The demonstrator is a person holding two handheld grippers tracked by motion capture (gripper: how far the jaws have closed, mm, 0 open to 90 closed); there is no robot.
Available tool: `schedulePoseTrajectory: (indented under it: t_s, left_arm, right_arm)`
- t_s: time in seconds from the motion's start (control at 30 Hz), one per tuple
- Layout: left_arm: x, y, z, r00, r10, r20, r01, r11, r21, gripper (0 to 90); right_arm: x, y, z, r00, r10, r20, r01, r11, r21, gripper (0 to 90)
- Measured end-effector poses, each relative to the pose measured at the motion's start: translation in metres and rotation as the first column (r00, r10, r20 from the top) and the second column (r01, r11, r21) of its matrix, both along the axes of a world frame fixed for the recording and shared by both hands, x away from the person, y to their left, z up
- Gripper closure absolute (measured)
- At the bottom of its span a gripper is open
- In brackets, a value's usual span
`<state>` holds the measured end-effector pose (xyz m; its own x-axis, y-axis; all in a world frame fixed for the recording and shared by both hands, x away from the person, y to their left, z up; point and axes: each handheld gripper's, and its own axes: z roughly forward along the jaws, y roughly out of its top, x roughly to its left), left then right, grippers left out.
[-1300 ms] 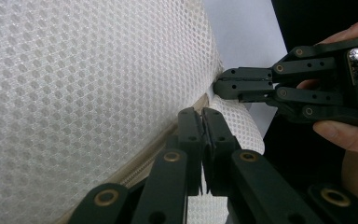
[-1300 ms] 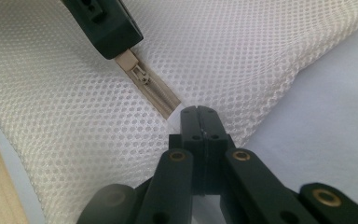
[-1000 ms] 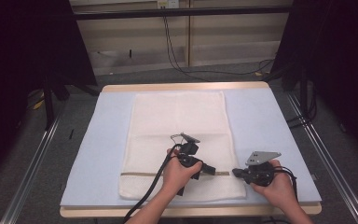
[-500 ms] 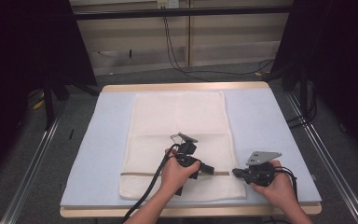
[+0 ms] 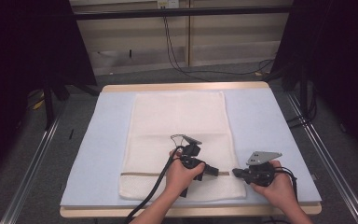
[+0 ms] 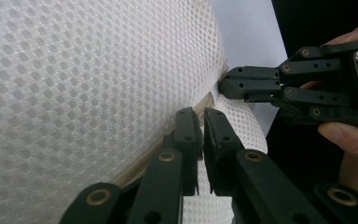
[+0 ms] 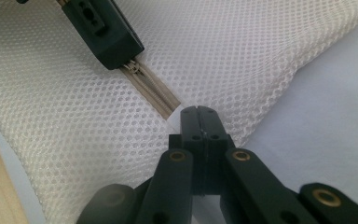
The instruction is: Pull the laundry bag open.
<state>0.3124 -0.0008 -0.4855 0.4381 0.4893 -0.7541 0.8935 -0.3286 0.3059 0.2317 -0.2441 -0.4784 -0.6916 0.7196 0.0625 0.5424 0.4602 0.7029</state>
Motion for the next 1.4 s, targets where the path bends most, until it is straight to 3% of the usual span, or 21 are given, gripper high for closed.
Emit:
schedulePoseTrajectory:
  t_s: [0.27,0.43,0.73,0.83,1.4]
  left_arm:
    - [0.002,0.004,0.002,0.9998,-0.008,-0.016,0.008,1.0,-0.003,87.5]
    - [0.004,0.012,0.006,0.9999,-0.004,-0.011,0.005,0.9999,0.013,87.6]
    - [0.007,0.025,0.01,0.9999,-0.004,-0.013,0.004,1.0,-0.002,87.5]
    - [0.007,0.029,0.012,1.0,-0.003,-0.001,0.003,0.9999,0.015,87.5]
    - [0.011,0.054,0.012,0.9997,0.012,-0.022,-0.011,0.9997,0.02,87.5]
  right_arm:
    - [0.001,0.0,0.0,1.0,0.007,0.001,-0.007,1.0,0.006,90.0]
    - [0.0,0.0,0.0,1.0,0.002,0.0,-0.002,1.0,0.0,90.0]
    - [0.0,0.0,0.0,1.0,0.002,0.002,-0.002,1.0,0.001,90.0]
    - [0.0,0.0,0.0,1.0,-0.002,0.0,0.002,1.0,0.0,90.0]
    - [0.0,0.0,0.0,1.0,-0.002,-0.002,0.002,1.0,0.001,90.0]
